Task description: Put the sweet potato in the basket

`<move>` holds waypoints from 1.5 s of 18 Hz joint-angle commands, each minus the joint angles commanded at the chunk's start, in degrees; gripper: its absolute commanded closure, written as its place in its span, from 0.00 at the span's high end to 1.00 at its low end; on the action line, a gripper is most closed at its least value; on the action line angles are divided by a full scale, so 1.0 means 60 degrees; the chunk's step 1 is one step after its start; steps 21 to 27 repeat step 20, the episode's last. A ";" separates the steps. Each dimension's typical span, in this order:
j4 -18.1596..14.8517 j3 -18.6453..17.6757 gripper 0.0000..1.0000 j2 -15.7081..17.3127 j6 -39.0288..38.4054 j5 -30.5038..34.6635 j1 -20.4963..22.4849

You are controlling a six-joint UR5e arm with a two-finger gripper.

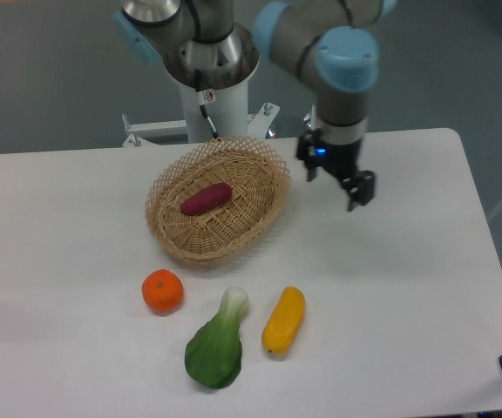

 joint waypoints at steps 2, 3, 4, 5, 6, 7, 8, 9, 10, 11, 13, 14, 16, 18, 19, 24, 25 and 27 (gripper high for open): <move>0.0000 0.0249 1.00 -0.0234 0.0439 0.0000 0.0396; 0.0000 0.0381 1.00 -0.0337 0.0601 0.0015 0.0572; 0.0000 0.0483 1.00 -0.0454 0.0791 0.0015 0.0733; 0.0000 0.0586 1.00 -0.0586 0.0938 0.0015 0.0851; 0.0000 0.0659 1.00 -0.0689 0.1070 0.0015 0.0939; 0.0000 0.0689 1.00 -0.0733 0.1144 0.0015 0.0969; 0.0000 0.0704 1.00 -0.0748 0.1174 0.0015 0.0969; 0.0000 0.0704 1.00 -0.0777 0.1160 0.0015 0.0969; 0.0000 0.0719 1.00 -0.0865 0.1174 0.0000 0.0984; 0.0000 0.0719 1.00 -0.0880 0.1174 0.0000 0.1013; 0.0000 0.0719 1.00 -0.0895 0.1174 0.0000 0.1028; 0.0015 0.0719 1.00 -0.0895 0.1174 0.0000 0.1028; 0.0015 0.0733 1.00 -0.0895 0.1174 0.0000 0.1028; 0.0015 0.0719 1.00 -0.0909 0.1174 0.0000 0.1028; 0.0015 0.0719 1.00 -0.0909 0.1174 0.0000 0.1028; 0.0015 0.0719 1.00 -0.0924 0.1174 0.0000 0.1028; 0.0015 0.0719 1.00 -0.0924 0.1174 0.0000 0.1028; 0.0015 0.0719 1.00 -0.0924 0.1174 0.0000 0.1028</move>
